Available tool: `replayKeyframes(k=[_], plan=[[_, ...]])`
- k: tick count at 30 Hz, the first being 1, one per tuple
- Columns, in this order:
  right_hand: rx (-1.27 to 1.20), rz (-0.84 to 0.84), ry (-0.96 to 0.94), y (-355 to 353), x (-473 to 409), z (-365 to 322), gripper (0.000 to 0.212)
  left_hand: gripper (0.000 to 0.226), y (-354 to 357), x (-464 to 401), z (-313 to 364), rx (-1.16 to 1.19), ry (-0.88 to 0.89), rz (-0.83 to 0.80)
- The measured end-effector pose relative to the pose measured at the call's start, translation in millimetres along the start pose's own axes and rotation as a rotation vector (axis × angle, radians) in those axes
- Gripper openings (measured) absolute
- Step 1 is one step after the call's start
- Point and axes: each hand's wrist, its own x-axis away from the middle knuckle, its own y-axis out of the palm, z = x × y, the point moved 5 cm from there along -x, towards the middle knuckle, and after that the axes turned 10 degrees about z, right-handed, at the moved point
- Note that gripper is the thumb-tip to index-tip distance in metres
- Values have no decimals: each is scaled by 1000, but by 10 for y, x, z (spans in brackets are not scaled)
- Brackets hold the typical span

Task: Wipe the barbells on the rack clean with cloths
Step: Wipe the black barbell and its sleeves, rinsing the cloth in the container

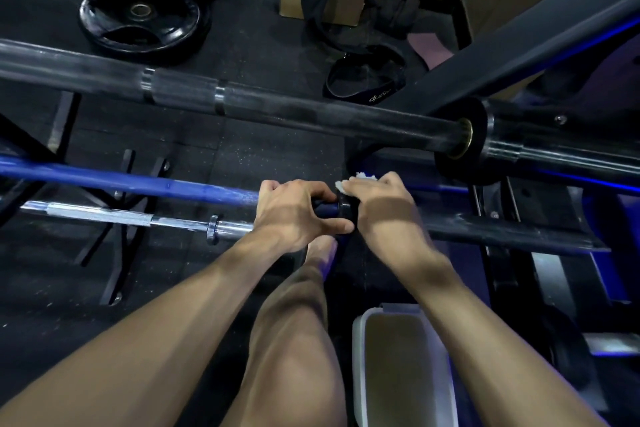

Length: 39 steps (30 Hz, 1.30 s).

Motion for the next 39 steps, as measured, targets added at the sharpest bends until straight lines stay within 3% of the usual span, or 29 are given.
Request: replayKeyframes(k=[2,4,8,10,12,14,17,20,23,26,29,34,39], plan=[[16,-84,111,58,-226,66,41,51,-13,-11,14,-7,14,-4],[20,-100,86,28,-327,122,46,51,-6,-17,13,-36,53,-10],[-265,202,82,-310,-169,241,29,52,40,-36,-26,-21,55,7],[-231,335,-80,-394,-4,165,35,53,59,-46,-28,-34,54,23],[-117,330,-320,-242,200,44,47,51,78,-63,-21,-48,65,36],[-42,265,-404,-48,353,0,56,46,84,-57,-21,-53,73,34],[-14,191,-332,57,239,55,54,50,74,-46,-24,-69,98,41],[120,-60,-109,80,-199,42,43,55,82,-38,-17,-76,109,42],[281,-248,-94,113,-186,-87,32,53,91,-45,-38,-64,113,52],[40,-131,-84,-42,77,-122,45,53,108,-44,-52,-93,125,56],[149,-192,-27,-9,-114,-74,35,53,101,-57,-47,-86,122,48],[106,-160,56,51,-406,36,48,57,82,-61,-39,-86,109,17],[-187,100,78,-236,-324,271,23,62,95,-60,-47,-92,87,27]])
